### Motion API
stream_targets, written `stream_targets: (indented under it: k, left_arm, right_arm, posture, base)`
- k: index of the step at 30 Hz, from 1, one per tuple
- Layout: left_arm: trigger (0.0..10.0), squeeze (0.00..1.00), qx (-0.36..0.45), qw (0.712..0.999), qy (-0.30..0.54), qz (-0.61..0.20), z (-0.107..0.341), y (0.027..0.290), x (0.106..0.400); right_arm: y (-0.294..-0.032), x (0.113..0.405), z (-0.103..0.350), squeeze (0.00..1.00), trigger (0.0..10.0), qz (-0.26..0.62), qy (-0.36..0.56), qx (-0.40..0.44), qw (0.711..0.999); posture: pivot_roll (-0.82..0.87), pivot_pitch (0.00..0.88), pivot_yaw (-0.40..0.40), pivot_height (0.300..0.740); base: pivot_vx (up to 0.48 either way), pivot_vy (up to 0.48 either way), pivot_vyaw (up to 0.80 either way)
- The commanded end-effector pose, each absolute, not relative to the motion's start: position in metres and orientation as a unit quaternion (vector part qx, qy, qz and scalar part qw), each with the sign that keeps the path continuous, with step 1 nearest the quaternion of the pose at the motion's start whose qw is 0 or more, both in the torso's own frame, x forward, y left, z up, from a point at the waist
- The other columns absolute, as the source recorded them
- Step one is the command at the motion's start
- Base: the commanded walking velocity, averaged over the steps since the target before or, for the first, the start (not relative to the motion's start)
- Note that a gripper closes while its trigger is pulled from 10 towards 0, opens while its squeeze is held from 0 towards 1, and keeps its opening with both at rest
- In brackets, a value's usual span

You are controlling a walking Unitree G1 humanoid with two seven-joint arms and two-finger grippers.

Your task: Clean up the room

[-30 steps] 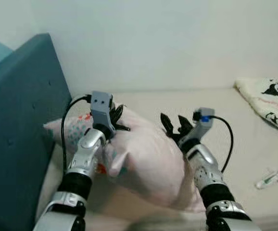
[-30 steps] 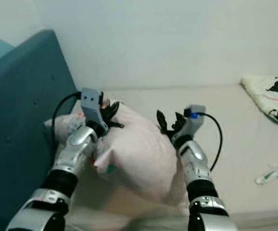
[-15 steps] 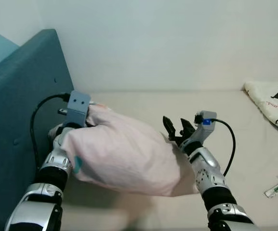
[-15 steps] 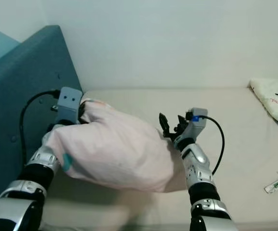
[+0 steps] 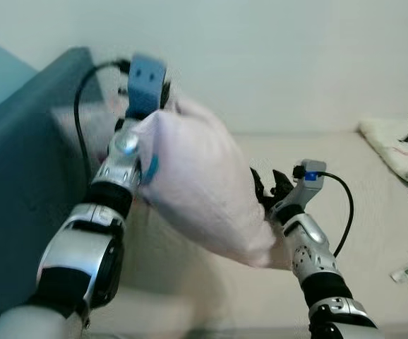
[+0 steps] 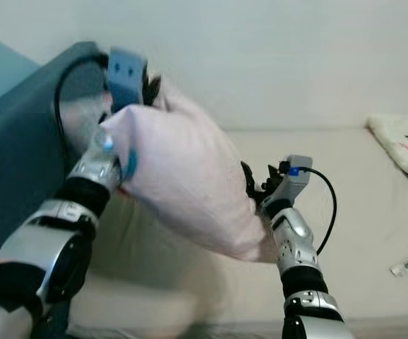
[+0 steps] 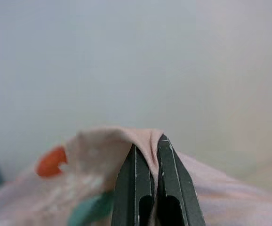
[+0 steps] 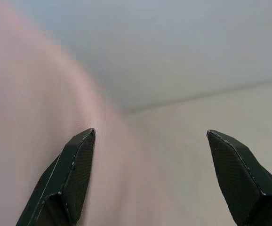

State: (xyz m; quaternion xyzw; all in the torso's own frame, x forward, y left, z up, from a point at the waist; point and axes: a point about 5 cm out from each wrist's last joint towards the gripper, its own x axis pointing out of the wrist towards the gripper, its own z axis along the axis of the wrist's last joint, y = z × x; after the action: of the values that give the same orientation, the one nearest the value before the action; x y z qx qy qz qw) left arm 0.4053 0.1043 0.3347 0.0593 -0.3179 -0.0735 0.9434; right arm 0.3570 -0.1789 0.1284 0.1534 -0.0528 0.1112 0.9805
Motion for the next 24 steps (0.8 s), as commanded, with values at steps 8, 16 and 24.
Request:
stream_targets:
  k: [8, 16, 24]
  left_arm:
    - [10.0, 0.00, 0.210, 0.933, -0.291, -0.028, 0.302, 0.124, 0.410]
    - [10.0, 0.00, 0.518, 0.843, -0.123, -0.081, 0.181, 0.156, 0.399]
    - [10.0, 0.00, 0.628, 0.772, -0.059, -0.076, 0.154, 0.181, 0.393]
  right_arm:
    - [-0.174, 0.348, 0.120, 0.00, 10.0, 0.112, -0.046, 0.162, 0.979]
    - [-0.177, 0.317, 0.098, 0.00, 10.0, 0.096, -0.023, 0.165, 0.981]
    - [-0.182, 0.286, 0.089, 0.00, 10.0, 0.071, -0.005, 0.171, 0.983]
  posture:
    - [-0.16, 0.000, 0.061, 0.740]
    - [-0.20, 0.041, 0.098, 0.740]
    - [-0.22, 0.166, 0.103, 0.740]
  base:
    - [0.000, 0.000, 0.00]
    - [0.000, 0.000, 0.00]
    - [0.000, 0.000, 0.00]
